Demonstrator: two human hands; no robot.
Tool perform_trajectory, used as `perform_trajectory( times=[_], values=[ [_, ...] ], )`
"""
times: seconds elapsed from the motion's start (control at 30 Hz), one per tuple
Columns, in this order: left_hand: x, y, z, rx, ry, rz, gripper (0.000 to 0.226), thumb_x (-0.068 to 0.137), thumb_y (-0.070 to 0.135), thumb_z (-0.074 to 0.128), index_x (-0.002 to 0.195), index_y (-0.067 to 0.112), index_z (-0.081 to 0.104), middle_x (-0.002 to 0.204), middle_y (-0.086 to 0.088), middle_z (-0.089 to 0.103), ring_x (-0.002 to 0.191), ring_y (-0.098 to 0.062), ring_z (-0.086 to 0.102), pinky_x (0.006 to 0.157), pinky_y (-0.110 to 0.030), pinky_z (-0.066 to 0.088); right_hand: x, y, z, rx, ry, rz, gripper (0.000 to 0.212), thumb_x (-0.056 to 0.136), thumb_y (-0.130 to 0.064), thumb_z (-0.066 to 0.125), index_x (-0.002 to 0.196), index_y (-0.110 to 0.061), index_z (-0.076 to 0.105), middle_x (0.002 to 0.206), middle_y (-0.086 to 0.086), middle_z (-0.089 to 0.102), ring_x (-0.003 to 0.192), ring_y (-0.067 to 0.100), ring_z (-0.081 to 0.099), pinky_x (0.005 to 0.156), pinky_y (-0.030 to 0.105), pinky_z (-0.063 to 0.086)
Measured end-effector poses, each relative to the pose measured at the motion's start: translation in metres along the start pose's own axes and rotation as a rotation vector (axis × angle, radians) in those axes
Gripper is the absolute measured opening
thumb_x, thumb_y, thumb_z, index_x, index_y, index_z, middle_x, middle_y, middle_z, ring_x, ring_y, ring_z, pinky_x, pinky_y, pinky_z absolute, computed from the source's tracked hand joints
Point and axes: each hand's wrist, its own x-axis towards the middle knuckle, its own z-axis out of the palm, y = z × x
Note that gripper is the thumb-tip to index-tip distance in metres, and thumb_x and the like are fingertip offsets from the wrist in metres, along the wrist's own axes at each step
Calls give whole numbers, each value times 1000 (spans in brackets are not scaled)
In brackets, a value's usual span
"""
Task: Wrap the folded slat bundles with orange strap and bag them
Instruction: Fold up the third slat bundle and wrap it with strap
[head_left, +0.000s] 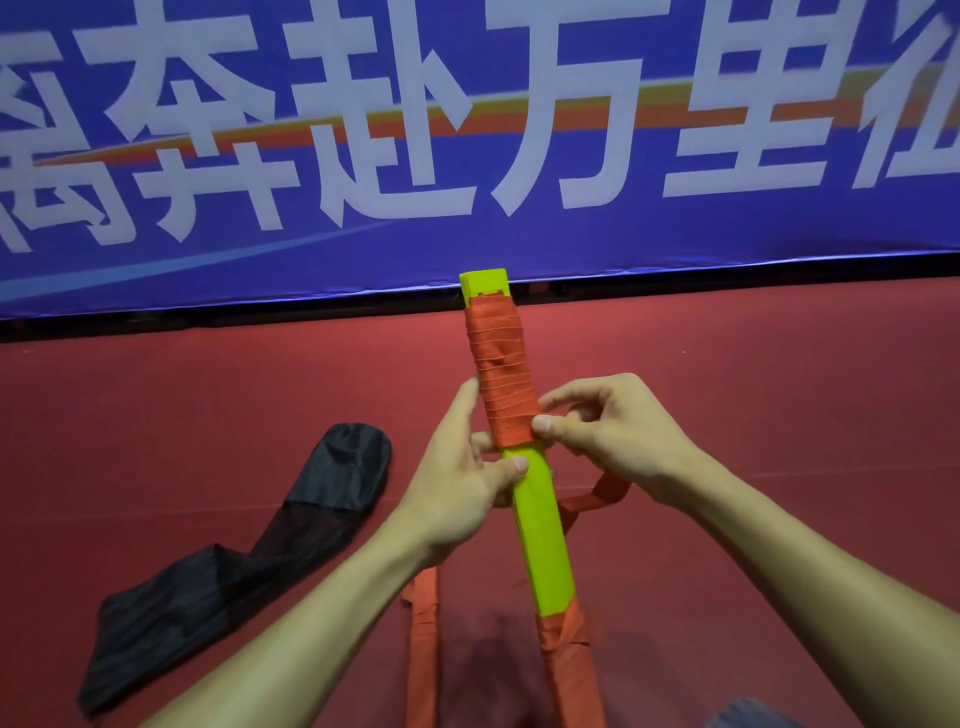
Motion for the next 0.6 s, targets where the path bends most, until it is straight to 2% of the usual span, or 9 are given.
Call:
perform_trajectory(
  times=[0.07,0.13,0.27,0.33,0.43,0.53,0.6],
  values=[
    [1,1,2,-16,-11,21,57,93,-19,50,127,26,43,94,-11,73,89,-44,65,68,-41,57,0,1,0,2,-16,-1,12,83,-15,76,92,-8,73,58,3,58,49,4,45,52,16,38],
    [1,2,4,-20,-7,31,59,92,-20,49,124,29,43,93,-9,74,88,-44,65,70,-43,58,-1,0,-1,15,-42,-16,13,85,-13,73,94,-3,75,64,4,63,52,5,45,53,16,39],
    [1,3,3,-38,-2,41,70,91,-22,49,136,31,33,94,-13,75,83,-40,70,68,-43,60,-4,-3,-2,69,-75,-23,11,89,-8,68,92,0,75,58,-6,59,44,-1,37,46,10,31],
    [0,5,4,-57,-4,53,83,91,-23,49,142,39,25,98,-18,73,78,-36,73,65,-40,61,-4,-4,-3,68,-90,-18,13,91,-8,65,91,1,74,51,-12,54,41,-1,34,44,9,28],
    [-3,10,6,-57,-28,111,100,91,-23,49,143,57,16,105,-26,70,80,-40,71,67,-37,60,-6,-7,-2,32,-92,-6,17,93,-12,64,87,0,74,45,-13,47,41,0,29,43,11,25],
    [-4,12,7,24,-33,184,104,92,-20,51,136,69,22,108,-18,70,85,-42,72,71,-43,62,-6,-10,-2,19,-38,7,20,92,-13,65,79,0,71,42,-13,44,40,1,30,42,11,24],
    [-4,11,9,103,13,218,102,92,-17,55,136,71,27,115,-6,70,86,-37,73,77,-50,62,-6,-12,1,21,0,4,22,91,-13,66,72,-3,69,40,-13,44,39,0,32,43,11,25]
  ],
)
